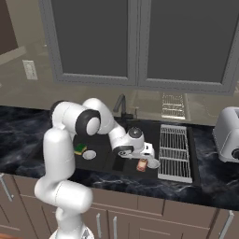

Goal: Pick up the bar soap and sponge from the sink, and place them back in the cabinet, and close the cabinet doors.

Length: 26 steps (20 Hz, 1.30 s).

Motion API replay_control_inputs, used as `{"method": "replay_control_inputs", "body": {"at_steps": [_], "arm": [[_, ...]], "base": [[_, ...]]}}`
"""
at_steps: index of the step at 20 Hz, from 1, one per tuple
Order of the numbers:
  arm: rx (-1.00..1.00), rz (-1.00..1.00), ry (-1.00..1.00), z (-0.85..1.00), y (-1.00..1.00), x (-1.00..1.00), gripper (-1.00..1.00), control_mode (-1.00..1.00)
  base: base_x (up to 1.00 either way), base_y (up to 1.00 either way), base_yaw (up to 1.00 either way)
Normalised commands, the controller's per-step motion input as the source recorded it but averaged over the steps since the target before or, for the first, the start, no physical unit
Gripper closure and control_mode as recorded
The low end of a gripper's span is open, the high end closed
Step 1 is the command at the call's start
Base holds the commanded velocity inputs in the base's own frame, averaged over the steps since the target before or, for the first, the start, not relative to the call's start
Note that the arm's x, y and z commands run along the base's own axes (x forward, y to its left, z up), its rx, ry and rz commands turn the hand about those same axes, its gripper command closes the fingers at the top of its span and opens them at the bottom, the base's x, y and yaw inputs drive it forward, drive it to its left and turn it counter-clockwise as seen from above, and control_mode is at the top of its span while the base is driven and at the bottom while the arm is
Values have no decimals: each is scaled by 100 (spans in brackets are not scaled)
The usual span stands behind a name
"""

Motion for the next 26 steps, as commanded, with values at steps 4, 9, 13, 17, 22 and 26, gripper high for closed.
{"method": "replay_control_inputs", "body": {"at_steps": [4,9,13,17,22,26], "arm": [[0,0,0,-11,-2,12,-100,-100],[0,0,0,-11,-1,14,-100,-100],[0,0,0,-11,-2,14,-100,-100],[0,0,0,-11,-5,13,-100,-100],[0,0,0,-12,-6,8,-100,-100],[0,0,0,-16,-1,7,-100,-100]], "base": [[0,0,0],[0,0,0],[0,0,0],[0,0,0],[0,0,0],[0,0,0]]}}
